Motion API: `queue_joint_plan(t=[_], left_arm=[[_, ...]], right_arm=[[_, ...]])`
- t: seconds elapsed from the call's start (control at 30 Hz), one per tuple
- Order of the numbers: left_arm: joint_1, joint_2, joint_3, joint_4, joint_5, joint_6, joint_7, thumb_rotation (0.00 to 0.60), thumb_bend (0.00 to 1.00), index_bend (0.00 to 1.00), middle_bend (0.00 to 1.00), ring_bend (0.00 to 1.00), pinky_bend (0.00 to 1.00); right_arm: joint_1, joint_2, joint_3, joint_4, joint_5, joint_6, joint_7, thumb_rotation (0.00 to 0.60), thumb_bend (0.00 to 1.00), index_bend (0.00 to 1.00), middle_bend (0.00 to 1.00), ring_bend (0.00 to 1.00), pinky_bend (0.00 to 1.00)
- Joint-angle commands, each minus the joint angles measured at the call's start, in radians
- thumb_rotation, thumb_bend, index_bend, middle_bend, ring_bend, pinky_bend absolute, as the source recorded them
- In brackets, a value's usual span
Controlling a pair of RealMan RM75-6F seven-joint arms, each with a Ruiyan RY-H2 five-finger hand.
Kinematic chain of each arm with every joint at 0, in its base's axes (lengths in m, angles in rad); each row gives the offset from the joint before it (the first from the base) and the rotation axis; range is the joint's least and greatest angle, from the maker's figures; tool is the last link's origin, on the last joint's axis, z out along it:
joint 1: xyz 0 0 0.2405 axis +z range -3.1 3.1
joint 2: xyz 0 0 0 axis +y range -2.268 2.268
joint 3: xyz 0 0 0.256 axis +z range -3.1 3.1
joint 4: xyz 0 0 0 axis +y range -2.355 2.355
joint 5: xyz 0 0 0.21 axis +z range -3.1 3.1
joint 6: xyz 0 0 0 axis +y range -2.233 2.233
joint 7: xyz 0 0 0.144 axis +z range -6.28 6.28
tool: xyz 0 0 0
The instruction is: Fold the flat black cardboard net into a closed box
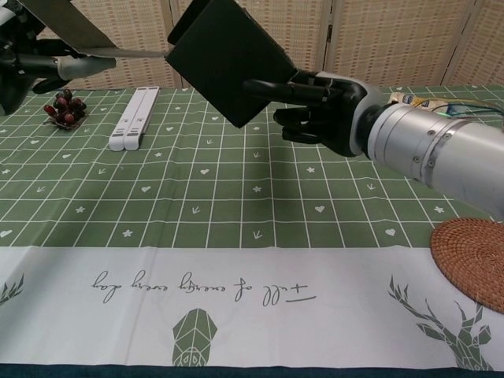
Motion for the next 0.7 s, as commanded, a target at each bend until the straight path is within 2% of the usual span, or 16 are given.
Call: queue_joint_plan(t=[0.03, 0.43, 0.7], left_arm=[[0.008, 0.016, -0.006, -0.031, -0.018, -0.018, -0.013, 0.6, 0.14, 0.0, 0.0, 0.64, 0.99], [0.028, 0.049, -0.007, -0.071, -0.018, -0.025, -0.031, 0.6, 0.14, 0.0, 0.0, 0.63, 0.99], [0.018, 0.049, 0.031, -0.042, 0.036, -0.034, 0.005, 0.6, 0.14, 0.0, 0.0, 0.63, 0.99]], right_arm=[[0.008, -0.006, -0.016, 0.005, -0.004, 0.0, -0.017, 0.6, 0.35, 0.31, 0.48, 0.87, 1.0], [0.042, -0.038, -0.07, 0.037, -0.005, 0.031, -0.138, 0.6, 0.35, 0.31, 0.48, 0.87, 1.0], [0.07, -0.058, -0.087, 0.065, 0.017, 0.03, -0.213, 0.6, 0.35, 0.31, 0.48, 0.87, 1.0]])
